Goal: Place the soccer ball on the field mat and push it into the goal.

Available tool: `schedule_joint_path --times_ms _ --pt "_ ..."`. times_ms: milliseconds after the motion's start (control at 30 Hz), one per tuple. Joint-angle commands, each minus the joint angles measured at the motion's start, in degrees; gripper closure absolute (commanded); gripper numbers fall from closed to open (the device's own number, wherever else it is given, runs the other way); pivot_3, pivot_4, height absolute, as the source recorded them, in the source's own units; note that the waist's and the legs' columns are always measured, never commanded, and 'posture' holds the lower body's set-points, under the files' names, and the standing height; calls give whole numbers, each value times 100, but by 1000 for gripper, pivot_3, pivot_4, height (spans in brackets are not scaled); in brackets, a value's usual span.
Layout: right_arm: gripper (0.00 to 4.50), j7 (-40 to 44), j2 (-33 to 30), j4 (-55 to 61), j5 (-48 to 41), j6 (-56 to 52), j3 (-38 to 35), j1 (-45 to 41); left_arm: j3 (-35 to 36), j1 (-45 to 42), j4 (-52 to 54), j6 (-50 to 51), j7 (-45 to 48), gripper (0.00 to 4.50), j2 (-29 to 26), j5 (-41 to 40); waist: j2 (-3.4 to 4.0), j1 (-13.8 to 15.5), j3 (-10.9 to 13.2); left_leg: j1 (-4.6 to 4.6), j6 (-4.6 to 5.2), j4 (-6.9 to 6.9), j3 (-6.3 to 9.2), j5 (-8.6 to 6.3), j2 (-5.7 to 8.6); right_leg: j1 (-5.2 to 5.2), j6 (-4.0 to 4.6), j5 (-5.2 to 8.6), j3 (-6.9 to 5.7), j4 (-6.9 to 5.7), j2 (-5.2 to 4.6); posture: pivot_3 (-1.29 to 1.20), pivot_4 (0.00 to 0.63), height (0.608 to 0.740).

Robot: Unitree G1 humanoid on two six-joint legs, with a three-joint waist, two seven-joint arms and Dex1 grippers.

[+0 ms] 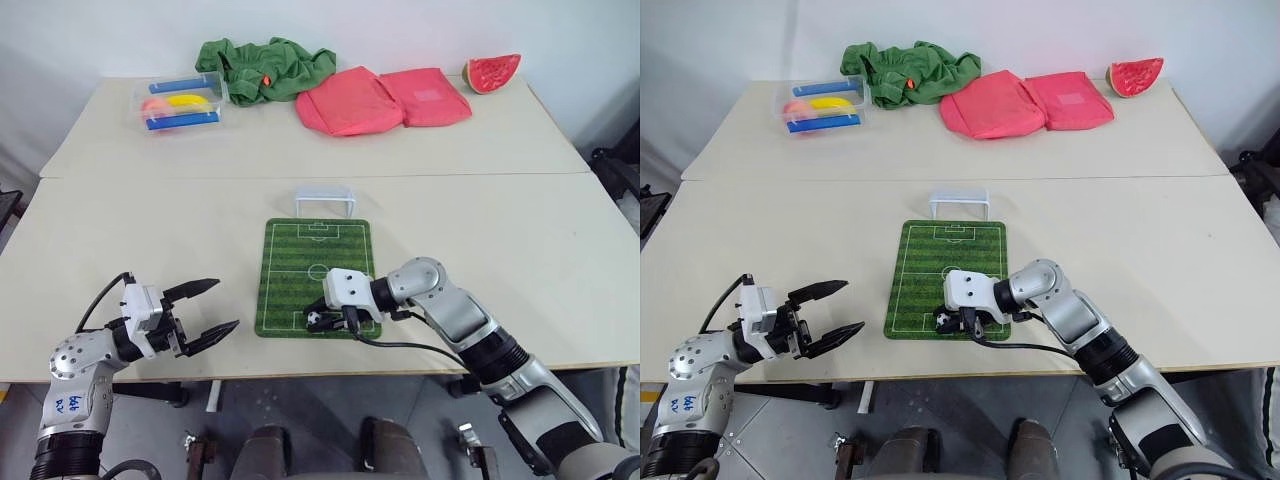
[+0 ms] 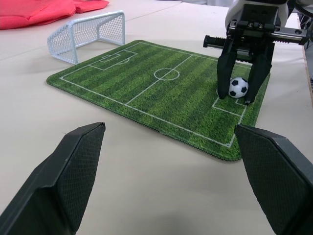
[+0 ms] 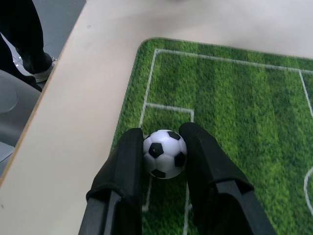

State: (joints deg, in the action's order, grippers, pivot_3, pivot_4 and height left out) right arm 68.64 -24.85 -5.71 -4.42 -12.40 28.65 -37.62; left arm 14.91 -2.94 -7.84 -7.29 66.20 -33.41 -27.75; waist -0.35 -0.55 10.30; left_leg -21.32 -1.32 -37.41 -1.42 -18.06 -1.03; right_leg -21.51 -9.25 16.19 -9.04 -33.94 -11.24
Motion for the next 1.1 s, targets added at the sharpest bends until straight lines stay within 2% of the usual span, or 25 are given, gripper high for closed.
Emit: schedule_joint_path --times_ms 33,500,700,1100 --pt "3645 35 46 -21 -3 130 -125 -89 136 58 164 -24 -34 0 -29 -137 0 -12 0 0 0 0 0 0 0 0 0 0 0 0 0 0 150 740" --pt "3645 53 185 -288 49 270 -109 -161 86 -74 108 -34 -143 0 6 -102 0 -104 0 2 0 0 0 0 0 0 0 0 1 -3 0 0 150 740" --pt "1653 32 266 -366 76 317 -110 -188 96 -100 87 -43 -233 0 17 -78 0 -106 0 3 0 0 0 0 -1 0 0 0 2 -4 0 0 150 740" --pt "1653 142 335 -375 33 357 -185 -248 67 -128 88 -63 -343 0 37 -55 0 -105 0 2 -1 1 -1 0 -1 0 0 0 2 -3 0 0 150 740"
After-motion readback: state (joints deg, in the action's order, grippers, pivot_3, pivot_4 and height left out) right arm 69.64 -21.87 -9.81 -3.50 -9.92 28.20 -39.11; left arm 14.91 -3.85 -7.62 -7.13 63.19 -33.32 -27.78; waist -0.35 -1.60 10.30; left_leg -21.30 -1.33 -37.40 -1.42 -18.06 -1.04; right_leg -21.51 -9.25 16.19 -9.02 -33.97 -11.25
